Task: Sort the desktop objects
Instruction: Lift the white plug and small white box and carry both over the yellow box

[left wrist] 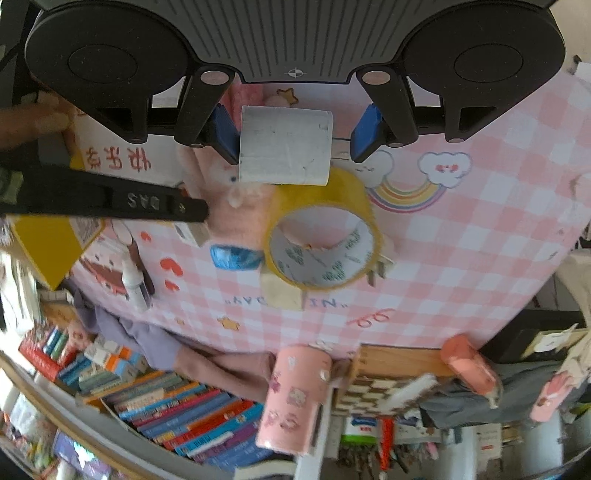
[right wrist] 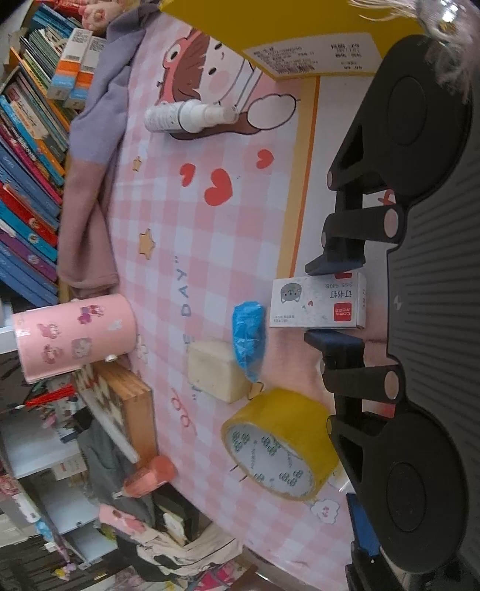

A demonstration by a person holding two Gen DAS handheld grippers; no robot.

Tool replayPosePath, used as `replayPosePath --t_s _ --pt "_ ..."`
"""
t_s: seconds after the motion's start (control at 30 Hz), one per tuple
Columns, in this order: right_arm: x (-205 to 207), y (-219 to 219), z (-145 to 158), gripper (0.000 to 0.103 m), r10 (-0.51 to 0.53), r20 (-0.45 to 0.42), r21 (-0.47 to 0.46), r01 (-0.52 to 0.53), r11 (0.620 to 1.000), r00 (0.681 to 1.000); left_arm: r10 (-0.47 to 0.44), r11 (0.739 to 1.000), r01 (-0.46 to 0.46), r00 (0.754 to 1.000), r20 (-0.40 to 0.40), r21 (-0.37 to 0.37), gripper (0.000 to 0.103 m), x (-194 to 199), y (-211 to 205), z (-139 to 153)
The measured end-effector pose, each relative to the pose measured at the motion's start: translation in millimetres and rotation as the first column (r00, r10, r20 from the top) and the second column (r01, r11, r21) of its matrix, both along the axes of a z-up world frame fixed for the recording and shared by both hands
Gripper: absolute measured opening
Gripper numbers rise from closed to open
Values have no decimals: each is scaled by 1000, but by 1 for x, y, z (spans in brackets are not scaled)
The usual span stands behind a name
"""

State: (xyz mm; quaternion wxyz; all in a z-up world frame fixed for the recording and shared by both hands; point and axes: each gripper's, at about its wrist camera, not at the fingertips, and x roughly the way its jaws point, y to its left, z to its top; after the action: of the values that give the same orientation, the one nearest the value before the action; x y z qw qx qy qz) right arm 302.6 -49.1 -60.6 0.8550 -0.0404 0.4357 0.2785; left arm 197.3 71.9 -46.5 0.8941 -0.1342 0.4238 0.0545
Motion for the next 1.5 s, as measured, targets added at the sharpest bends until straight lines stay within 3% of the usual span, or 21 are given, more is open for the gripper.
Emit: replayPosePath --t_s 0.5,0.97,1.03,1.33,1.5 --pt "-55 -23 46 29 -2 79 20 0 1000 997 10 1000 -6 993 119 -31 64 -44 16 39" --pt "-134 -43 80 29 -77 119 48 71 996 990 -41 997 57 969 245 -56 64 -117 22 75" --pt "-147 -44 82 29 -81 117 52 76 996 990 -51 996 68 966 253 -59 49 -129 24 79" --pt "-202 -44 77 29 -121 107 63 115 991 987 -37 997 55 963 268 -59 48 -166 36 75" --pt "-230 -47 77 29 -141 115 74 133 988 983 -78 995 91 953 293 -31 48 -185 36 84"
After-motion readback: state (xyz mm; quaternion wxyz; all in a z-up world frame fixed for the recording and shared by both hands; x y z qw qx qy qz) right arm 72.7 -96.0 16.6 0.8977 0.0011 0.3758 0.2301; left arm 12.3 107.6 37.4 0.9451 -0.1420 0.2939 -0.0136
